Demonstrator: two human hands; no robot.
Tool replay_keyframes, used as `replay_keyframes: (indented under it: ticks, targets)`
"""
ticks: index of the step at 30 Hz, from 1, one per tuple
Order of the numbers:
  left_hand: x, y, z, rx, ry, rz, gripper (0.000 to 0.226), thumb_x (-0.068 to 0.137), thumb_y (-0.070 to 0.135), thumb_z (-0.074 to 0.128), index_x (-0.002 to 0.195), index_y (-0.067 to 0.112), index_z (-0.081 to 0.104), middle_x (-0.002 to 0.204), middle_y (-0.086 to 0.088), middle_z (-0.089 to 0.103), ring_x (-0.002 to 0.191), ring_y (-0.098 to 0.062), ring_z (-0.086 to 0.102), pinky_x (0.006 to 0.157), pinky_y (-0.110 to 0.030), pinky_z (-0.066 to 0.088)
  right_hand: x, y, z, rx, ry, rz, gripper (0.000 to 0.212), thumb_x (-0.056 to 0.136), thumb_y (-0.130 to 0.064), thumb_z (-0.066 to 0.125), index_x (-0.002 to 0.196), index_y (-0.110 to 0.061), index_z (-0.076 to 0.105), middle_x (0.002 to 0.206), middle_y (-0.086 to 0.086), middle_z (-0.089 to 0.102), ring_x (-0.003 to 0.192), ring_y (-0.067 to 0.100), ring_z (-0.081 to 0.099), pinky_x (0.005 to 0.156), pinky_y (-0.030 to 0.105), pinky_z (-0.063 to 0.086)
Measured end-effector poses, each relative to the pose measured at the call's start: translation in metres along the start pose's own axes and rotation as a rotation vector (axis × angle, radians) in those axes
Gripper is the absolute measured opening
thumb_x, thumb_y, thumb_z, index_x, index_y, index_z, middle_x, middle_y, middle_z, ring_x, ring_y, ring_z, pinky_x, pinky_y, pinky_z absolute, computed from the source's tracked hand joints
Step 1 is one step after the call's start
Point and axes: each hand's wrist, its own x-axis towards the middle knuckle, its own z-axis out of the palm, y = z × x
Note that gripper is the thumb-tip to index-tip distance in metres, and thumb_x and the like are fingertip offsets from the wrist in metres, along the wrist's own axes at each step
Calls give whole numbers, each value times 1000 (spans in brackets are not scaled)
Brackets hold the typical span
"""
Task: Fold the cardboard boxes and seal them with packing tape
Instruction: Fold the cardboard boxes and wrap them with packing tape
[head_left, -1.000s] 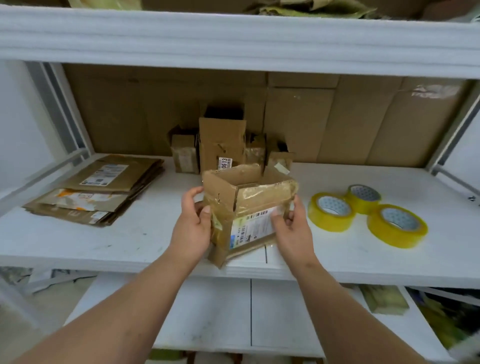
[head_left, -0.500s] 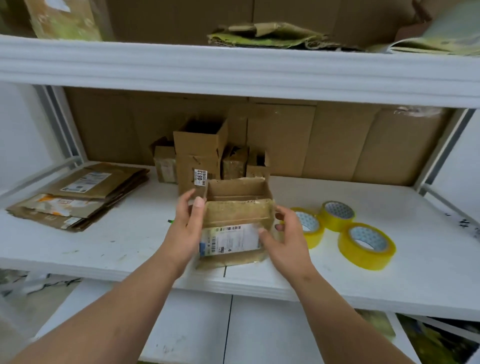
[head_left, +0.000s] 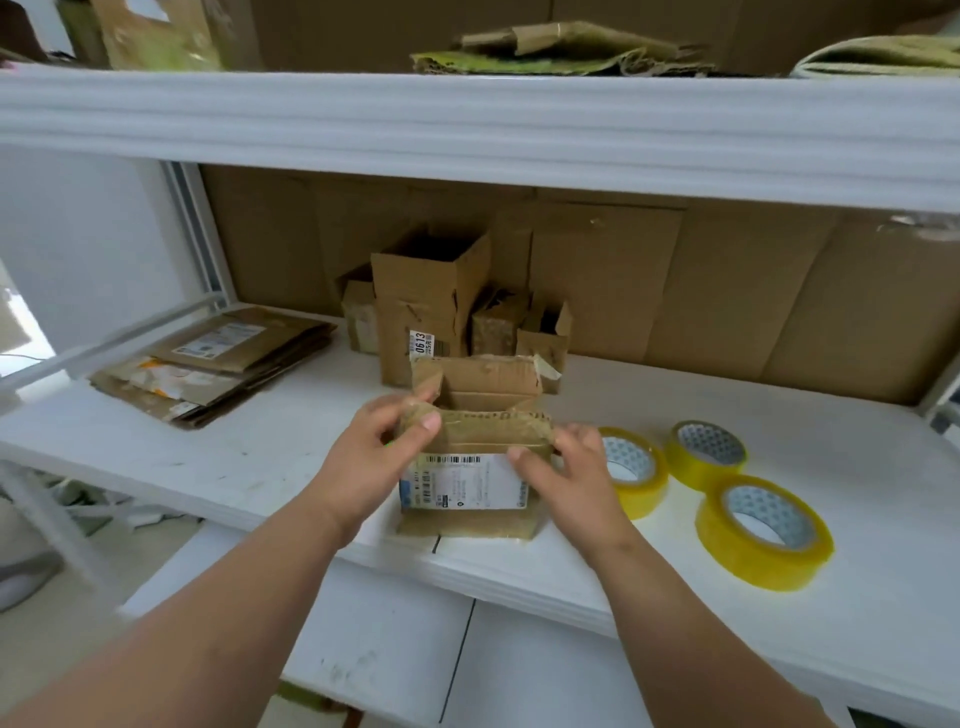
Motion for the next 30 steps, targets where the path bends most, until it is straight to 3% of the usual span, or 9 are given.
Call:
replay_keyframes:
  ticks: [4, 8, 10, 13, 17, 20, 22, 25, 30]
  targets:
    - [8, -7, -5, 150, -42, -60, 34, 84, 56, 63, 112, 37, 64, 136, 18, 42, 111, 4, 50, 83, -16, 41, 5, -2, 5, 106, 4, 32, 24, 92, -37, 66, 112, -24, 69, 121, -3, 40, 121, 10, 44, 110, 32, 37]
    - [23, -12, -8, 74, -64, -97, 22, 91, 42, 64, 109, 29, 67, 137, 10, 46, 117, -9, 54, 102, -32, 43, 12, -3, 11, 116, 72, 61, 24, 93, -40, 62, 111, -24, 67, 121, -3, 43, 115, 10, 50, 103, 28, 41]
    - [27, -13, -8, 42, -51, -108, 11, 93, 34, 65, 105, 34, 64, 128, 4, 57, 109, -11, 59, 97, -31, 46, 16, -3, 12, 147, 108, 78, 27, 93, -37, 64, 118, -32, 58, 119, -2, 49, 108, 10, 57, 96, 29, 48]
    - [35, -18, -11, 9, -102, -99, 45, 88, 33, 72, 123, 46, 46, 120, 2, 60, 99, -11, 65, 85, -26, 50, 23, 1, 8, 228, 127, 108, 60, 91, -24, 67, 139, -41, 36, 96, -3, 55, 84, 5, 61, 72, 16, 48]
    - [50, -19, -19, 67, -228, -156, 111, 64, 46, 85, 149, 57, 13, 122, 0, 50, 107, -17, 62, 91, -26, 46, 31, 5, 3, 290, 60, 140, 86, 79, -23, 65, 152, -41, 23, 82, -2, 48, 70, -3, 58, 65, 6, 44]
    - [57, -17, -24, 111, -315, -212, 117, 58, 46, 88, 149, 56, 15, 124, 0, 46, 109, -17, 58, 94, -28, 43, 39, 5, 1, 322, -52, 197, 91, 67, -26, 61, 149, -47, 29, 69, -12, 59, 71, -1, 64, 69, 9, 46]
    - [57, -21, -25, 111, -353, -252, 116, 57, 42, 89, 148, 56, 19, 123, 0, 44, 111, -17, 55, 98, -30, 42, 40, 6, 0, 336, -124, 227, 92, 63, -24, 61, 148, -47, 34, 61, -14, 60, 71, 2, 66, 84, 18, 48]
    - [54, -24, -24, 90, -357, -248, 118, 58, 33, 93, 149, 51, 20, 118, -5, 47, 110, -21, 56, 92, -26, 44, 38, 8, -1, 343, -153, 246, 93, 61, -20, 61, 147, -47, 37, 67, -7, 59, 82, 12, 66, 104, 37, 45]
    - [51, -24, -26, 150, -369, -167, 90, 69, 21, 89, 131, 56, 33, 105, -5, 51, 93, -15, 59, 79, -21, 46, 35, 6, -8, 280, -250, 238, 94, 60, -18, 63, 145, -50, 37, 88, 2, 56, 87, 15, 62, 105, 33, 42]
